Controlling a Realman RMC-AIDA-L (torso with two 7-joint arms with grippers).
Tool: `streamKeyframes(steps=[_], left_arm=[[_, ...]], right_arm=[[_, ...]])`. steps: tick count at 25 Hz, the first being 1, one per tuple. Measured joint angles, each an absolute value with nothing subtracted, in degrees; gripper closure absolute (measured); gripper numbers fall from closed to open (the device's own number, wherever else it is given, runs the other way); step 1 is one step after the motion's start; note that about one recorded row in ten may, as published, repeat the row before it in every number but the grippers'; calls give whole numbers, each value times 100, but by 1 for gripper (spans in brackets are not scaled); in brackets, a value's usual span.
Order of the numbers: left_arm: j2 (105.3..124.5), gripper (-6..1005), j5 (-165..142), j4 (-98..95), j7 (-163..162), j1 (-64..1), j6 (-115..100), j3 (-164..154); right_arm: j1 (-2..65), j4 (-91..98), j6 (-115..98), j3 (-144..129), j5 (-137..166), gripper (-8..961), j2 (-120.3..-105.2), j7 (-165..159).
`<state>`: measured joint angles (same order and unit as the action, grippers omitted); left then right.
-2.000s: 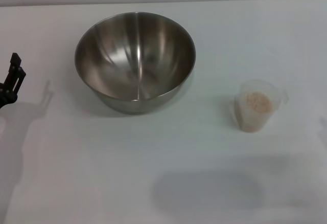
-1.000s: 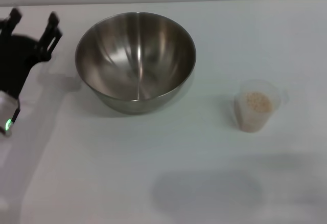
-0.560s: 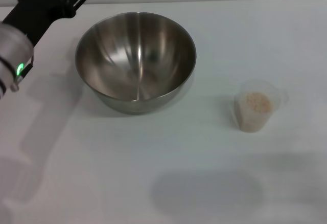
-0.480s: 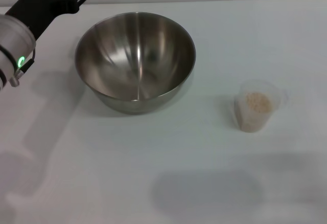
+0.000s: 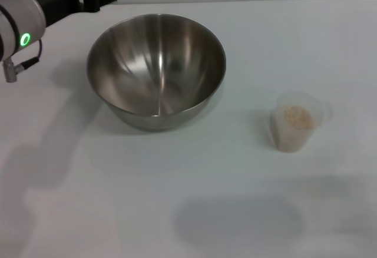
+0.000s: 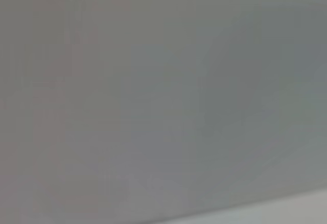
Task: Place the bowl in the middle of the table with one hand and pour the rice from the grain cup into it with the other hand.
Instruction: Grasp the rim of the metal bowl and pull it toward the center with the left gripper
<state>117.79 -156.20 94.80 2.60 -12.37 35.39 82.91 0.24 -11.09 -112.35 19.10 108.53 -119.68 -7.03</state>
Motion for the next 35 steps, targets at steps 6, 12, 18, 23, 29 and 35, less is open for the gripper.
streamKeyframes(steps=[6,12,18,23,29,35], left_arm=[[11811,191,-14911,9016,869,-1571,4049,8710],[11802,192,-14839,9005,1003,-1587,4331,8831],[11810,191,-14826,8918,1090,-1589,4409,8849],[11823,191,-14808,8662,1235,-1734,4500,8857],[11836,192,-14805,8528,1258,-1750,4365,8859],[11839,193,-14801,8193,1272,-1788,4118,8825]], right_arm=[[40,-1116,-11228,1904,10864,139,-11971,-703],[31,-1115,-11222,1898,10870,139,-11971,-703],[16,-1124,-11225,1898,10870,138,-11971,-702],[17,-1125,-11224,1898,10870,138,-11971,-702],[18,-1107,-11222,1891,10899,139,-11971,-703],[18,-1098,-11222,1890,10904,138,-11971,-703]])
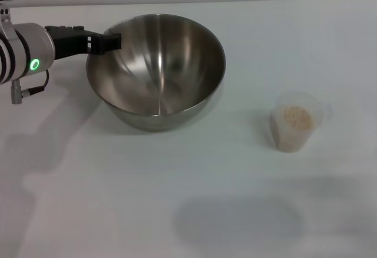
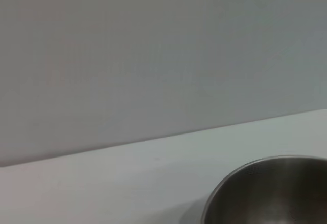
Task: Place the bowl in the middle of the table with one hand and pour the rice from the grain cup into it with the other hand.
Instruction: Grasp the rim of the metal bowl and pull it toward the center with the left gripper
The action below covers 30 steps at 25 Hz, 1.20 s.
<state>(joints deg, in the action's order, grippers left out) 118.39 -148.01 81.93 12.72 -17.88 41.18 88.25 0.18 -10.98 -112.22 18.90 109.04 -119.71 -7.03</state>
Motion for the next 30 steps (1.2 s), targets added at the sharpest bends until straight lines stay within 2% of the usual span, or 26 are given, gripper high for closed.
streamKeyframes(steps=[30], left_arm=[[11836,197,-14807,7443,1292,-1920,3763,8805]], right_arm=[[38,-1116,-11201,1890,10907,139,-11971,-703]])
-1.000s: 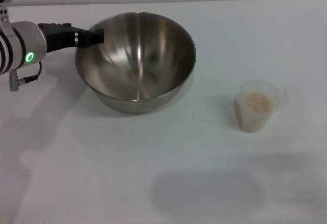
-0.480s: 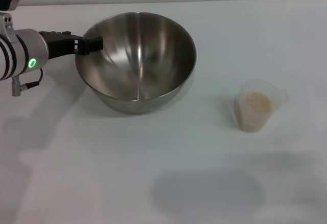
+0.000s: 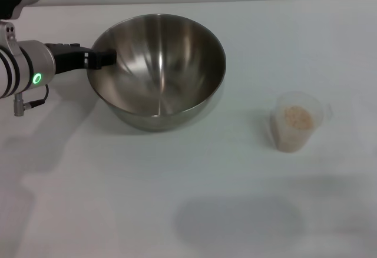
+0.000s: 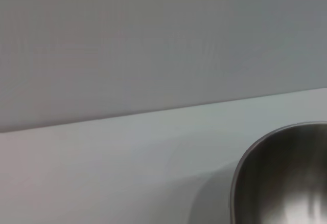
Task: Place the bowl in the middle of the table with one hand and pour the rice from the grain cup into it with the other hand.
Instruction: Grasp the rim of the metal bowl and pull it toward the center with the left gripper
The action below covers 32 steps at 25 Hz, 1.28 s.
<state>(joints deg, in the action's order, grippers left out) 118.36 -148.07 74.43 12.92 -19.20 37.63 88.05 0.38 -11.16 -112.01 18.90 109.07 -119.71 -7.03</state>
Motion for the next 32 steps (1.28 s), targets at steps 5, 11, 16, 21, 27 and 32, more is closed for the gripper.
streamKeyframes(steps=[5,11,16,21,27,32], left_arm=[[11838,197,-14807,7376,1292,-1933,3763,8717],[11847,198,-14808,7367,1292,-1935,3756,8587],[11847,199,-14806,7382,1292,-1939,3785,8570],[11848,202,-14804,7435,1286,-1942,3829,8508],[11848,222,-14801,7531,1279,-1929,3914,8480],[11847,238,-14801,7674,1265,-1883,3945,8448]], right_arm=[[44,-1116,-11189,1890,10906,139,-11971,-703],[44,-1116,-11187,1889,10907,138,-11971,-703],[44,-1116,-11180,1890,10907,138,-11971,-703],[46,-1124,-11178,1890,10907,139,-11971,-703],[44,-1125,-11180,1890,10907,139,-11971,-703],[45,-1125,-11179,1890,10907,138,-11971,-703]])
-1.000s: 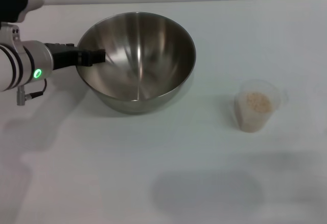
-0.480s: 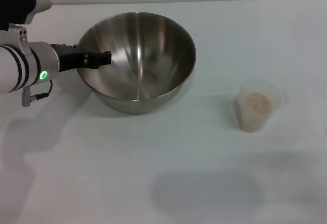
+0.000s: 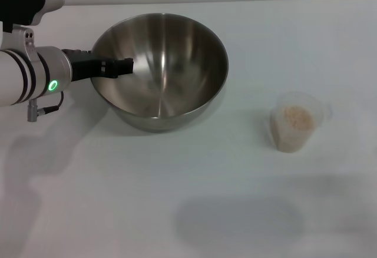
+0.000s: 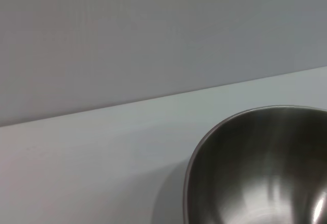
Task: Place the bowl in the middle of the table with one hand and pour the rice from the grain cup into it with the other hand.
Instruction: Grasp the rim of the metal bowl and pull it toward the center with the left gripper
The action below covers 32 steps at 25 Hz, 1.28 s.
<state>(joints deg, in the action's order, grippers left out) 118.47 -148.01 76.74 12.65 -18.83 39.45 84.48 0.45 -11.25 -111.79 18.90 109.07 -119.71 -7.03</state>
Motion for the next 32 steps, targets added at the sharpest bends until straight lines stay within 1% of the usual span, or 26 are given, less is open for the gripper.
streamKeyframes(steps=[32], left_arm=[[11847,342,-14838,7730,1283,-1881,4000,8367]], right_arm=[[44,-1124,-11160,1880,10916,138,-11970,-703]])
